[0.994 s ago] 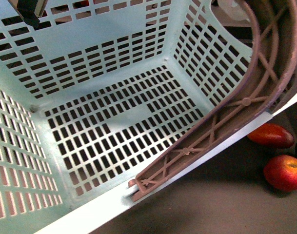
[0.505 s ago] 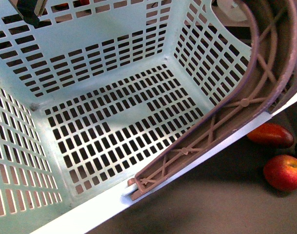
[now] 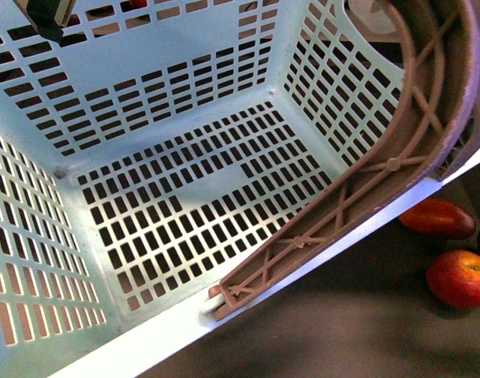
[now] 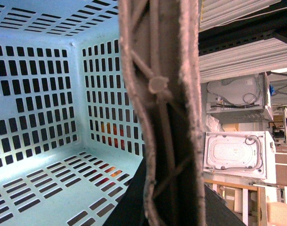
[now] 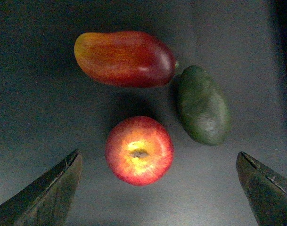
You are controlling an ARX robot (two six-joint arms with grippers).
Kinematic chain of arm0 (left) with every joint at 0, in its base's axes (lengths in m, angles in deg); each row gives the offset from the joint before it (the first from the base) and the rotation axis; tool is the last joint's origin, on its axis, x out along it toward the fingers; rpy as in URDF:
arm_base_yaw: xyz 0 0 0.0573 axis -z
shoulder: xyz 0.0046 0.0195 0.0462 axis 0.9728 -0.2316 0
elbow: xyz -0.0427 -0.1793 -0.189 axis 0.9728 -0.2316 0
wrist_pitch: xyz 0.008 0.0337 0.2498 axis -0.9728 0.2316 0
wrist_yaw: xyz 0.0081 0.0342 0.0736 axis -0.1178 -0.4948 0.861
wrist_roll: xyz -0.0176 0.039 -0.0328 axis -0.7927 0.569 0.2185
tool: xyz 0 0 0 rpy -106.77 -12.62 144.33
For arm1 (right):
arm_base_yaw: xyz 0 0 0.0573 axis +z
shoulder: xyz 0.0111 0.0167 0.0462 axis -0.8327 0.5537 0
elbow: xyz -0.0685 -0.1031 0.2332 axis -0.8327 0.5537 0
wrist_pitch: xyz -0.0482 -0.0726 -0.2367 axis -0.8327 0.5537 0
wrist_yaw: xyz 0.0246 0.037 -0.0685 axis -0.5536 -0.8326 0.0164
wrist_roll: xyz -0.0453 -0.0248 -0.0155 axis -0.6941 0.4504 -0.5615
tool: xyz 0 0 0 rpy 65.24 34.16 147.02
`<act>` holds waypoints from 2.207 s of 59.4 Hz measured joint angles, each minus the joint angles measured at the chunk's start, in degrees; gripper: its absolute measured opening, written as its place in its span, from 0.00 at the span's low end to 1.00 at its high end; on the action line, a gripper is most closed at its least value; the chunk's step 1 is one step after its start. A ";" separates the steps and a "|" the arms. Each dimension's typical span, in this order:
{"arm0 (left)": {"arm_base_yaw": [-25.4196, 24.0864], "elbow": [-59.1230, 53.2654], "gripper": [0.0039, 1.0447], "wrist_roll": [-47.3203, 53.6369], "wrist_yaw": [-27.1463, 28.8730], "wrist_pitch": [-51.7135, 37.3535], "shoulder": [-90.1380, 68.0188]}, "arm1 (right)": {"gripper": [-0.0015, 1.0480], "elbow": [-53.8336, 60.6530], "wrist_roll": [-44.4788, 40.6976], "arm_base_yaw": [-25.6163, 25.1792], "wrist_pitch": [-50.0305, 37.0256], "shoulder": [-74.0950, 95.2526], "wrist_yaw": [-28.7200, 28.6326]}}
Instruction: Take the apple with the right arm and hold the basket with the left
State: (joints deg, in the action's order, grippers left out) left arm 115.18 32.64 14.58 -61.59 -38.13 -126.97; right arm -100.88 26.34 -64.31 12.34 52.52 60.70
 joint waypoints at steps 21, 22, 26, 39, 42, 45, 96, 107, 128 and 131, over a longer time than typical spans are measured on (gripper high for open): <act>0.00 0.00 0.05 -0.02 -0.17 0.00 0.00 | 0.92 -6.82 1.55 3.91 -0.70 14.95 1.99; 0.00 0.00 0.05 -0.02 -0.15 0.00 0.00 | 0.92 -6.99 1.62 3.89 -0.70 15.12 2.01; 0.00 0.00 0.05 0.00 -0.07 0.00 0.00 | 0.92 -7.74 1.95 3.67 -0.70 16.06 2.40; 0.00 0.00 0.05 -0.02 -0.04 0.00 0.00 | 0.92 -8.22 2.95 3.30 -1.53 19.10 1.55; 0.00 0.00 0.05 -0.02 -0.15 0.00 0.00 | 0.92 -8.35 3.02 3.28 -1.68 19.67 1.55; 0.00 0.00 0.05 -0.02 -0.24 0.00 0.00 | 0.92 -8.50 3.08 3.13 -1.86 20.15 1.55; 0.00 0.00 0.05 0.00 -0.02 0.00 0.00 | 0.71 -0.92 -0.46 -0.46 -8.41 10.88 -1.64; 0.00 0.00 0.05 -0.02 -0.02 0.00 0.00 | 0.71 2.36 -0.37 -2.43 -5.07 -9.92 -5.97; 0.00 0.00 0.05 0.00 0.00 0.00 0.00 | 0.71 4.81 8.79 4.87 -0.22 -41.53 -8.26; 0.00 0.00 0.05 0.00 0.00 0.00 0.00 | 0.71 4.81 9.70 6.60 -0.72 -43.34 -8.11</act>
State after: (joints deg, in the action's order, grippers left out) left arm 115.18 32.64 14.58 -61.59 -38.13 -126.97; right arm -96.08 36.05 -57.70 11.62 9.18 52.59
